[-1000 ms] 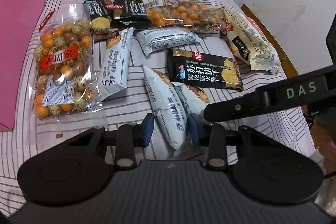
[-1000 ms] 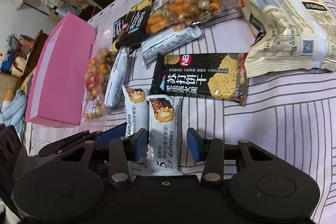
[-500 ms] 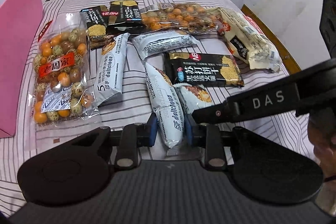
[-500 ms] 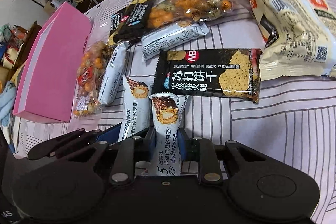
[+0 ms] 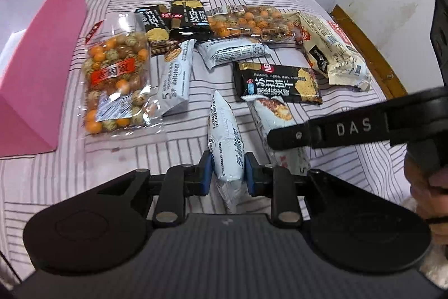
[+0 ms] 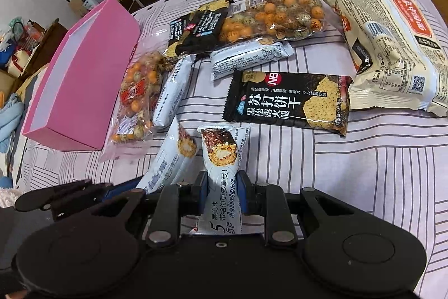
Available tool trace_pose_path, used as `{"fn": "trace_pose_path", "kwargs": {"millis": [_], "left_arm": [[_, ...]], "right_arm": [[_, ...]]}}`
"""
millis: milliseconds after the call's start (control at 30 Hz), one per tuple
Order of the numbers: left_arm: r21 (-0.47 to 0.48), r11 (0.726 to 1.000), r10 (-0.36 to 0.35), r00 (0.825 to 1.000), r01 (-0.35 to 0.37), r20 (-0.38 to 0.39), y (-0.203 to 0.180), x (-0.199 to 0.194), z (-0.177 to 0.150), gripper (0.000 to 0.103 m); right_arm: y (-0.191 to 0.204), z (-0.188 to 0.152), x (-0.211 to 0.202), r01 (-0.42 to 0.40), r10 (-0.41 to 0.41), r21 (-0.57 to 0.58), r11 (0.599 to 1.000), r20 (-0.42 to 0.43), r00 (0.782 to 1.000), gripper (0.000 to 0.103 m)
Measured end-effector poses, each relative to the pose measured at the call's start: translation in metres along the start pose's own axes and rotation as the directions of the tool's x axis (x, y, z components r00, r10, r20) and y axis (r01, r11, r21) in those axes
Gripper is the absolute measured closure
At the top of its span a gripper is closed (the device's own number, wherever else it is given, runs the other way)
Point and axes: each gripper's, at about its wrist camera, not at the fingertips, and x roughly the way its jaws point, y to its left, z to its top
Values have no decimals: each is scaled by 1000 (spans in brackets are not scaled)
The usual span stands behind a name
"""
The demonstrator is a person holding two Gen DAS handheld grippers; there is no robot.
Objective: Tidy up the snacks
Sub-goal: 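Carry both held white bars over the pink box with both grippers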
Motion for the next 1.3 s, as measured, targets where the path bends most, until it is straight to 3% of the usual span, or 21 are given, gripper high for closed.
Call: {"fn": "trace_pose_path", "kwargs": {"millis": [367,567,1067,1300], "left_arm": [[-27,999,35,999,-36,-35,13,-43,-14,80],[16,992,126,989,-125,-73,26,-64,-21,80],[-72,995,68,995,-73,-74,77,-136,-27,80],[-66,994,86,996,-86,-6,96,-174,-18,80]], "right_arm": [[11,-10,-5,9,-9,-42,999,-19,1000,76],[32,-15,-22,-40,38,-88,995,-22,999,76],[108,-30,-67,-141,139,-213,967,-22,990,76],[156,-26,-87,-186,199,-304,934,13,980,76]]}}
